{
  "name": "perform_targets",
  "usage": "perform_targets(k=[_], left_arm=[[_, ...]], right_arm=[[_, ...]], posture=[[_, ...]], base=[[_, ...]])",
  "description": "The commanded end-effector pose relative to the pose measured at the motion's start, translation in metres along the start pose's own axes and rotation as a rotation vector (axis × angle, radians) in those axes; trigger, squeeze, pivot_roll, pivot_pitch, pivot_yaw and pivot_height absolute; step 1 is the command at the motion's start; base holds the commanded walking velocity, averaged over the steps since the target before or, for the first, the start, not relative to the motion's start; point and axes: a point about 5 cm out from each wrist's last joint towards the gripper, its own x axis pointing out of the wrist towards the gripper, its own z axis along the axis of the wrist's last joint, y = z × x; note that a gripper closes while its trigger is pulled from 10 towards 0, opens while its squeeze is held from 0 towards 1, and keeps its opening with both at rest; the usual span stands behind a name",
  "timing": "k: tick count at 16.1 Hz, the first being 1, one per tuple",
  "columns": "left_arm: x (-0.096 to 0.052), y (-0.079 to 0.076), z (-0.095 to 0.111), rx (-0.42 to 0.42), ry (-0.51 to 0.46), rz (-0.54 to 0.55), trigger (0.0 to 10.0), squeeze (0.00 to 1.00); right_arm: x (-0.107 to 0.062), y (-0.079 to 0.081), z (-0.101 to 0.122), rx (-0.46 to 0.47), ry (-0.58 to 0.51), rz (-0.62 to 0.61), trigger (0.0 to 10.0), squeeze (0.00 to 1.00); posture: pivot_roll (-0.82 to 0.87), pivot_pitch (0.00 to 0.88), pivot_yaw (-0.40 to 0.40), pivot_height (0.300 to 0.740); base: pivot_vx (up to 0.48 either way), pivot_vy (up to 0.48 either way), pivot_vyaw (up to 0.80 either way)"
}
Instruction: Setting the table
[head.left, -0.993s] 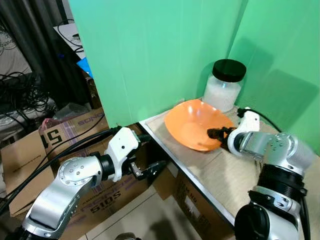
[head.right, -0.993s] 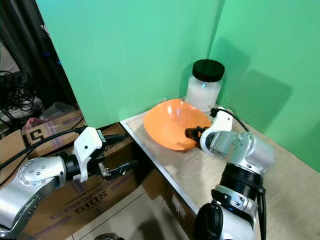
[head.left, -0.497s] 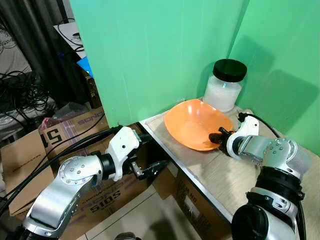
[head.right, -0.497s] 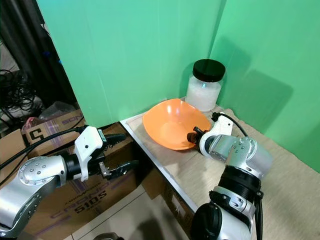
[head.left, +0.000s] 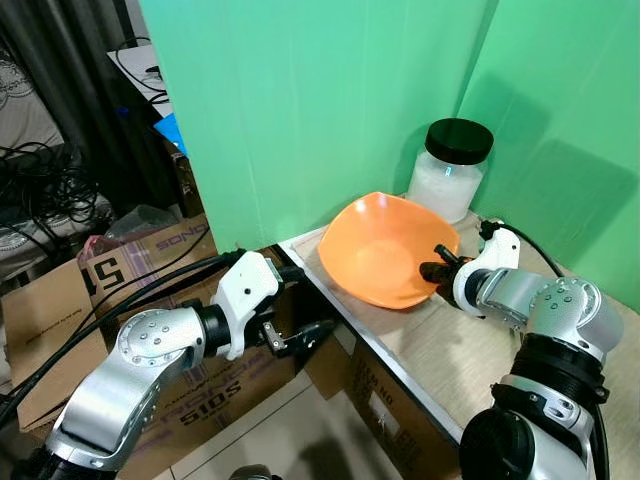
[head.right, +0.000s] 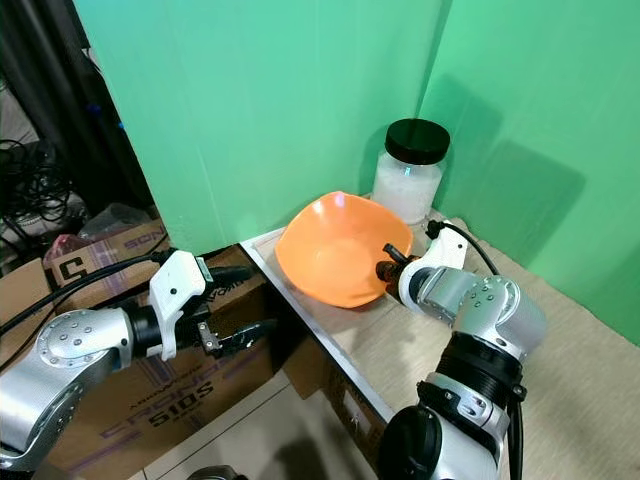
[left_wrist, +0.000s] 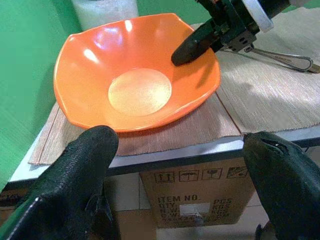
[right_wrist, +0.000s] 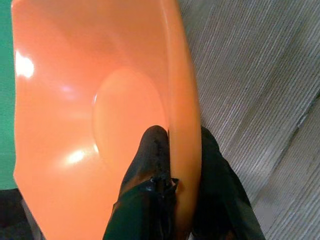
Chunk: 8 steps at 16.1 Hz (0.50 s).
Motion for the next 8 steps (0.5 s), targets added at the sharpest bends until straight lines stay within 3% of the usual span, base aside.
perform_targets(k=[1, 5, 8], left_arm=[[0.002, 0.002, 0.003, 0.026, -0.001, -0.004, 10.0, 0.00], [0.003, 0.004, 0.006, 0.039, -0.010, 0.002, 10.0, 0.00], [0.002, 0.005, 0.006, 0.038, -0.021, 0.025, 10.0, 0.00]], right_arm=[[-0.001, -0.003, -0.002, 0.018, 0.011, -0.023, 0.0, 0.00], [-0.022, 0.000, 0.008, 0.049, -0.049, 0.042, 0.0, 0.00], [-0.053, 0.006, 0.025, 0.008, -0.177, 0.098, 0.0, 0.00]], posture=[[0.14, 0.000, -0.001, 0.740], [0.15, 0.000, -0.013, 0.740], [0.14, 0.000, -0.007, 0.740]], base=[[0.000, 0.000, 0.00], [0.000, 0.000, 0.00], [0.000, 0.000, 0.00]])
